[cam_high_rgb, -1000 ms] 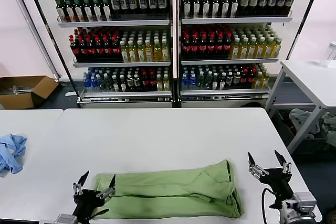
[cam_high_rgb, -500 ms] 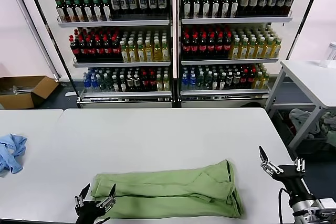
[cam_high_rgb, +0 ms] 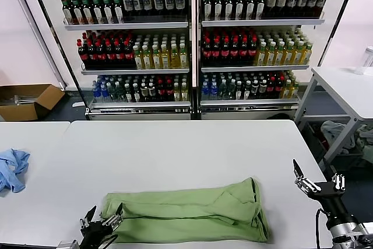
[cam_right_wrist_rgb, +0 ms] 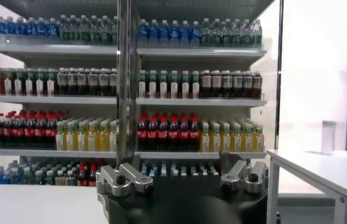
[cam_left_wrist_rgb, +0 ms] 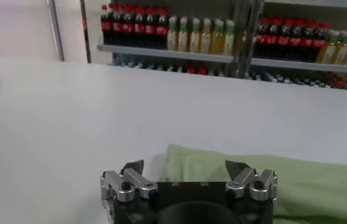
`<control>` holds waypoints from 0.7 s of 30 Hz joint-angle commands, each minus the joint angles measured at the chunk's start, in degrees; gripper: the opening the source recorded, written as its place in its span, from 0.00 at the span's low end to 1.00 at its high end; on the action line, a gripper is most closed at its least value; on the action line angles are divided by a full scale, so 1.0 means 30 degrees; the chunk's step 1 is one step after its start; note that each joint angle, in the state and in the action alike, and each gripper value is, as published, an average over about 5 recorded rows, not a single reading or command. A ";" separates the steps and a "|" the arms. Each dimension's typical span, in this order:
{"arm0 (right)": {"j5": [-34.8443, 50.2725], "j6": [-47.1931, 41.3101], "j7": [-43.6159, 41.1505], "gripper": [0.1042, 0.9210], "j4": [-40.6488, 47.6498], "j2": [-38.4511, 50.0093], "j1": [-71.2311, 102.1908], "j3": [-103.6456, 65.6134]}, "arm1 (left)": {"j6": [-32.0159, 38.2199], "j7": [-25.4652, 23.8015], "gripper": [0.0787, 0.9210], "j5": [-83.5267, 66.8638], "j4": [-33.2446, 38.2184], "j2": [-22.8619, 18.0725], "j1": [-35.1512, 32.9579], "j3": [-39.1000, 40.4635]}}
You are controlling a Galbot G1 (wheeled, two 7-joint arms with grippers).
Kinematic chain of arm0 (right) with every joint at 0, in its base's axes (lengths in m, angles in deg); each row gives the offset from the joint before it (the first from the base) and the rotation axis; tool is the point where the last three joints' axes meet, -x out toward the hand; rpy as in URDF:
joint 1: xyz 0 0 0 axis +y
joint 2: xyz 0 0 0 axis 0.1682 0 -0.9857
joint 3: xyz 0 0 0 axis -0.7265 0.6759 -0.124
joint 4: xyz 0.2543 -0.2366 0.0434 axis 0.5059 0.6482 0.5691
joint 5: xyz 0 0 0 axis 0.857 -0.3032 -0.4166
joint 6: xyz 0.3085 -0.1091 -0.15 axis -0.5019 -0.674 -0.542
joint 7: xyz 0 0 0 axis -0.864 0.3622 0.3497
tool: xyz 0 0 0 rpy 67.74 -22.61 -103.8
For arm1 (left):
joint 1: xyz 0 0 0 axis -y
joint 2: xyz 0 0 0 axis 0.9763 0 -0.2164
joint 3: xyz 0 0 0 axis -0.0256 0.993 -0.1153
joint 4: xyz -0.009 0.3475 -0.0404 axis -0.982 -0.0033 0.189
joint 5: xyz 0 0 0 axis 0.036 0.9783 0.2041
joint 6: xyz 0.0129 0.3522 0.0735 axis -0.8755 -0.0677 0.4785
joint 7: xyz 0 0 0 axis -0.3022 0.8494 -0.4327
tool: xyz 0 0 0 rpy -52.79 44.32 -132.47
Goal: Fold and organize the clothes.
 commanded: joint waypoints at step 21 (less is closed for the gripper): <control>-0.0046 -0.0156 0.0123 0.88 -0.0392 -0.0075 -0.0804 0.0468 | 0.3101 0.0206 0.50 0.2013 -0.2153 -0.0570 0.0069 0.2160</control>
